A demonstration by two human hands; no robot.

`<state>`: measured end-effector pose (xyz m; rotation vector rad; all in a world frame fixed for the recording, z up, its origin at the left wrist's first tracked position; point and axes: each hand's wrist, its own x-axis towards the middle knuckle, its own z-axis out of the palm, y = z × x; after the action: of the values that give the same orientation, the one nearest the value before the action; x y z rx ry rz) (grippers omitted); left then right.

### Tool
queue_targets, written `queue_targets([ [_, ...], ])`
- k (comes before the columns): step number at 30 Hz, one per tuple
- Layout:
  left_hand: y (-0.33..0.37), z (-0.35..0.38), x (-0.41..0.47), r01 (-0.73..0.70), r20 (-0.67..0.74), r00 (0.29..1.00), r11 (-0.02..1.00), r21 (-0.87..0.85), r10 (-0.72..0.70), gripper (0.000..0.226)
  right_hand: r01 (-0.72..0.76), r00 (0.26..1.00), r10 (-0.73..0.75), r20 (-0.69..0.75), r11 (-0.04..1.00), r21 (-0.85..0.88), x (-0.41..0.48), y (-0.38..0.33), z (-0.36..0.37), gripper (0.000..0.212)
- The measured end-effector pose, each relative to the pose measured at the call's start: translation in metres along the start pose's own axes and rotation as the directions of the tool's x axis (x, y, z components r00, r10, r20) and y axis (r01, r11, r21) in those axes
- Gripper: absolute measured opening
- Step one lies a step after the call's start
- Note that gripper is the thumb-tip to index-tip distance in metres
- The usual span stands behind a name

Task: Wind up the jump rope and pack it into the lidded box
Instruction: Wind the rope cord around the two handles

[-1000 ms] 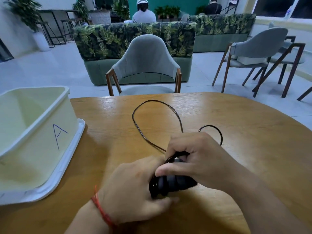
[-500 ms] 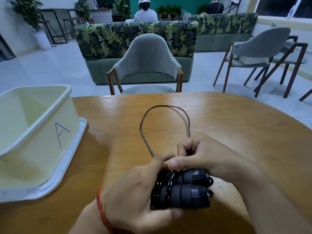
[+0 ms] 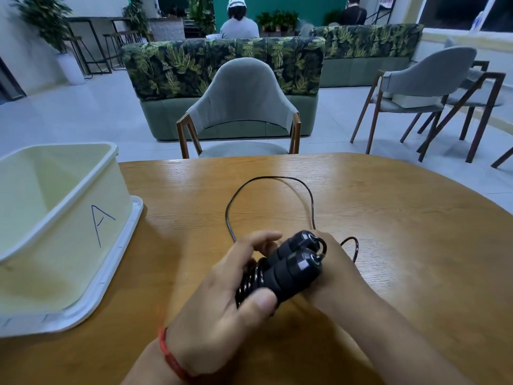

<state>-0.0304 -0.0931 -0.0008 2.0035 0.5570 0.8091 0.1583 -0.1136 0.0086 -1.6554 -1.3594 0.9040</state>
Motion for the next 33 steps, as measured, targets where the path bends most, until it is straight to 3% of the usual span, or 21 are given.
queue_targets([
  [2, -0.005, 0.004, 0.001, 0.021, -0.045, 0.999, 0.998, 0.059, -0.018, 0.060, 0.043, 0.998, -0.051, -0.021, 0.957, -0.287, 0.002, 0.008, -0.002, 0.032],
  [4, -0.002, 0.007, 0.002, 0.055, -0.071, 0.996, 0.994, -0.097, -0.062, 0.054, 0.080, 0.990, -0.123, -0.071, 0.896, -0.437, 0.009, 0.021, -0.003, 0.019],
  [5, -0.001, 0.009, 0.003, 0.054, -0.090, 0.993, 0.984, -0.171, -0.071, 0.053, 0.107, 0.988, -0.148, -0.053, 0.880, -0.463, 0.008, 0.021, -0.003, 0.031],
  [7, -0.006, 0.009, 0.004, 0.075, -0.132, 0.984, 0.953, -0.294, -0.118, 0.056, 0.162, 0.979, -0.197, -0.046, 0.900, -0.406, 0.007, 0.022, -0.004, 0.048],
  [9, -0.004, 0.008, 0.009, 0.107, -0.154, 0.970, 0.897, -0.429, -0.190, 0.070, 0.185, 0.979, -0.203, -0.034, 0.938, -0.295, 0.007, 0.021, -0.002, 0.037],
  [11, -0.001, 0.009, 0.013, 0.158, -0.155, 0.937, 0.776, -0.611, -0.312, 0.096, 0.166, 0.986, -0.168, 0.004, 0.969, -0.184, 0.007, 0.017, -0.001, 0.051],
  [12, -0.001, 0.010, 0.014, 0.155, -0.171, 0.920, 0.730, -0.666, -0.352, 0.098, 0.156, 0.988, -0.153, 0.033, 0.973, -0.171, 0.006, 0.016, 0.000, 0.061],
  [14, -0.001, 0.006, 0.013, 0.069, -0.254, 0.894, 0.673, -0.737, -0.370, 0.067, 0.125, 0.989, -0.112, 0.093, 0.981, -0.149, 0.007, 0.017, -0.004, 0.072],
  [16, -0.002, -0.009, 0.013, -0.028, -0.346, 0.853, 0.627, -0.779, -0.392, 0.064, 0.113, 0.984, -0.095, 0.151, 0.987, -0.114, 0.010, 0.022, -0.015, 0.064],
  [21, -0.009, -0.036, 0.014, -0.059, -0.457, 0.755, 0.645, -0.762, -0.470, 0.059, 0.141, 0.969, -0.082, 0.233, 0.959, -0.246, 0.013, 0.026, -0.044, 0.046],
  [27, -0.010, -0.039, 0.014, -0.097, -0.544, 0.684, 0.678, -0.729, -0.487, 0.053, 0.032, 0.999, -0.019, 0.029, 0.822, -0.568, 0.009, 0.013, -0.069, 0.056],
  [31, -0.016, -0.036, 0.009, 0.012, -0.596, 0.694, 0.834, -0.552, -0.405, 0.046, -0.045, 0.995, -0.037, -0.098, 0.689, -0.724, 0.004, 0.006, -0.068, 0.051],
  [33, -0.021, -0.034, 0.007, 0.138, -0.605, 0.722, 0.927, -0.348, -0.335, 0.036, 0.020, 0.981, -0.154, -0.118, 0.684, -0.729, 0.004, 0.004, -0.062, 0.042],
])
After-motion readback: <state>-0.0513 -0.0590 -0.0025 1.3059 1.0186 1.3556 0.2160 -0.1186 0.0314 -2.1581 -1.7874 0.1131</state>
